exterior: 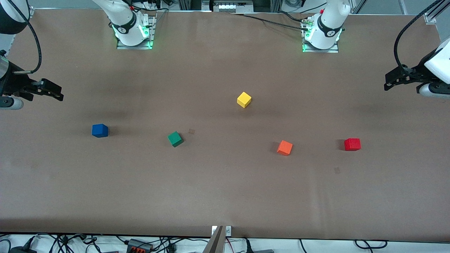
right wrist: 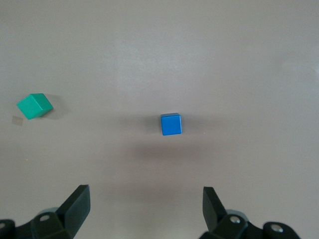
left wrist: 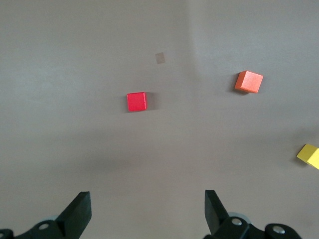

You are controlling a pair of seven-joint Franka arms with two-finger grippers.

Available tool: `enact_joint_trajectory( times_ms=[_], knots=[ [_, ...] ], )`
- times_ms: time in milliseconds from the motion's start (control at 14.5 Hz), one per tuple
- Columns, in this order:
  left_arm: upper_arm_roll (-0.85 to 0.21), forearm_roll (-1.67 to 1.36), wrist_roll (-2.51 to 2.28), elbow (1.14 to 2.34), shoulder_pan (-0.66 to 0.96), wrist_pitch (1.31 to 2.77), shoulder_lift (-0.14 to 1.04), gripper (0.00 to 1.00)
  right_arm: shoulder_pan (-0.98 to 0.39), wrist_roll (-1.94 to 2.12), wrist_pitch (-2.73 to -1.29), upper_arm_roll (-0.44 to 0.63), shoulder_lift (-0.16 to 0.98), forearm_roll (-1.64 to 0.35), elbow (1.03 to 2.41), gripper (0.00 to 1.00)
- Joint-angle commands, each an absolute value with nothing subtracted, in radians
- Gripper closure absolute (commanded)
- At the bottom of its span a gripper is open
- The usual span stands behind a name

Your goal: Pass red block to right arm, stack on blue

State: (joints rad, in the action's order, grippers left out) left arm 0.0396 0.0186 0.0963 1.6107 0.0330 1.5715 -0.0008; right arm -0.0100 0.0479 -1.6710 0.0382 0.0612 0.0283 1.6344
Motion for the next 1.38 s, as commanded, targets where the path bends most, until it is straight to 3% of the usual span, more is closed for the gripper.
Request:
enact_joint_trajectory(
  times_ms=[0, 963, 1307],
  knots=[
    [0.049, 0.000, 0.107, 1.574, 0.037, 1.543, 0.017, 0.00, -0.011, 0.061, -1.655, 0.041, 0.069, 0.020, 1.620, 0.00],
    [0.055, -0.002, 0.090, 1.568, 0.032, 1.502, 0.041, 0.00, -0.015, 0.057, -1.638, 0.037, 0.063, 0.020, 1.626, 0.00],
    [0.057, -0.002, 0.101, 1.548, 0.029, 1.503, 0.110, 0.00, -0.014, 0.057, -1.640, 0.037, 0.064, 0.020, 1.626, 0.00]
  ],
)
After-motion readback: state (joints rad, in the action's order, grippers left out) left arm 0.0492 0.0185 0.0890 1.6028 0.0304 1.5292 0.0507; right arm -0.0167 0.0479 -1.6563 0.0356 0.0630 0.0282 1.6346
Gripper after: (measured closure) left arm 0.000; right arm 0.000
